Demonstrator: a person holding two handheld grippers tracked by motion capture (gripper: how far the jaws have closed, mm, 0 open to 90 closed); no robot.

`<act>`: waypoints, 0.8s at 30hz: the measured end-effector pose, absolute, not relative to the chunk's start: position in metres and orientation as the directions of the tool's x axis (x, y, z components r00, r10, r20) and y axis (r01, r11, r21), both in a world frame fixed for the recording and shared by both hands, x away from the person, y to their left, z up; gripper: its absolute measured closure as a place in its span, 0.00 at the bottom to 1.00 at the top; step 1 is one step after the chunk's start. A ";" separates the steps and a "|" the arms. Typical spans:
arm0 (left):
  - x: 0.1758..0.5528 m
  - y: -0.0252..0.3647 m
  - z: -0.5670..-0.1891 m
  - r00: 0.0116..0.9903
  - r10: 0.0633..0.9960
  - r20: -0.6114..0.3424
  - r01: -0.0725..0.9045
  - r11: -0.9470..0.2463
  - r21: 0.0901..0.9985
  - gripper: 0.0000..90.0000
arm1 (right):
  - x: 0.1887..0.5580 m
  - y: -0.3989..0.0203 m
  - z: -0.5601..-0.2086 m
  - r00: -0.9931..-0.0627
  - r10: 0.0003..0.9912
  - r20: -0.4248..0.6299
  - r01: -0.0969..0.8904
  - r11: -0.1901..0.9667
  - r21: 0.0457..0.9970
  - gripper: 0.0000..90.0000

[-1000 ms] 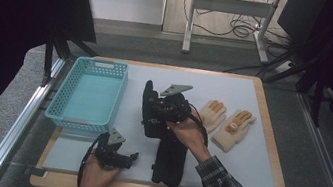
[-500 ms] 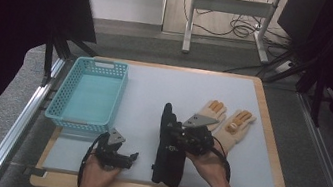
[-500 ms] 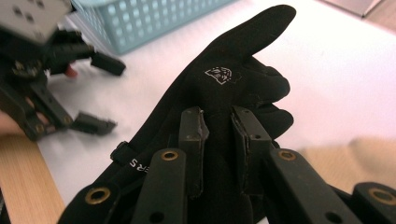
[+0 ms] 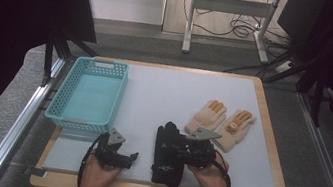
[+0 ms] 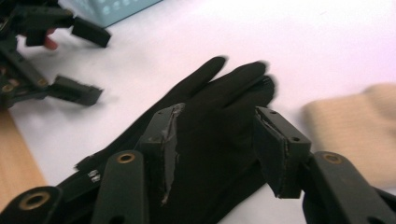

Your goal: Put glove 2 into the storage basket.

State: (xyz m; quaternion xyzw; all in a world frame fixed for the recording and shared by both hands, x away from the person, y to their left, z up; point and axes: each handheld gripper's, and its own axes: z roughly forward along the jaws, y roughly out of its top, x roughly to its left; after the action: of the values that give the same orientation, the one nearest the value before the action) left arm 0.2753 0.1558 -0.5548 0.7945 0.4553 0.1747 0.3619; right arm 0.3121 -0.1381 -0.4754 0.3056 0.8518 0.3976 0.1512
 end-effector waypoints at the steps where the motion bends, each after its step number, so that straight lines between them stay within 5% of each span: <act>1: 0.275 0.156 -0.555 0.526 0.849 -0.049 0.595 -0.326 0.734 0.07 | 0.316 -0.139 -0.473 -0.771 0.636 -0.019 0.392 0.497 0.774 0.59; 6: 0.275 0.156 -0.555 0.526 0.849 -0.051 0.597 -0.325 0.733 0.07 | 0.346 -0.130 -0.478 -0.766 0.642 -0.026 0.399 0.506 0.765 0.59; 9: 0.275 0.156 -0.555 0.526 0.849 -0.050 0.597 -0.327 0.733 0.07 | 0.375 -0.124 -0.491 -0.753 0.656 0.055 0.471 0.478 0.741 0.58; 13: 0.275 0.156 -0.555 0.526 0.849 -0.050 0.597 -0.327 0.733 0.07 | 0.395 -0.123 -0.509 -0.736 0.648 0.198 0.578 0.449 0.681 0.88; 15: 0.275 0.156 -0.555 0.525 0.849 -0.052 0.598 -0.325 0.732 0.07 | 0.392 -0.124 -0.508 -0.734 0.654 0.180 0.572 0.453 0.684 0.95; 21: 0.275 0.156 -0.555 0.526 0.849 -0.050 0.597 -0.327 0.733 0.07 | 0.375 -0.132 -0.485 -0.736 0.674 0.072 0.497 0.464 0.734 0.94; 24: 0.275 0.156 -0.555 0.527 0.849 -0.050 0.597 -0.327 0.733 0.07 | 0.380 -0.133 -0.491 -0.736 0.674 0.060 0.492 0.472 0.731 0.79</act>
State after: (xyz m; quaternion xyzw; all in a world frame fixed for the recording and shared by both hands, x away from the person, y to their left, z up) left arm 0.2753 0.1560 -0.5547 0.7958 0.4541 0.1745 0.3606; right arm 0.3802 -0.1333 -0.4911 0.3431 0.8497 0.3822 0.1192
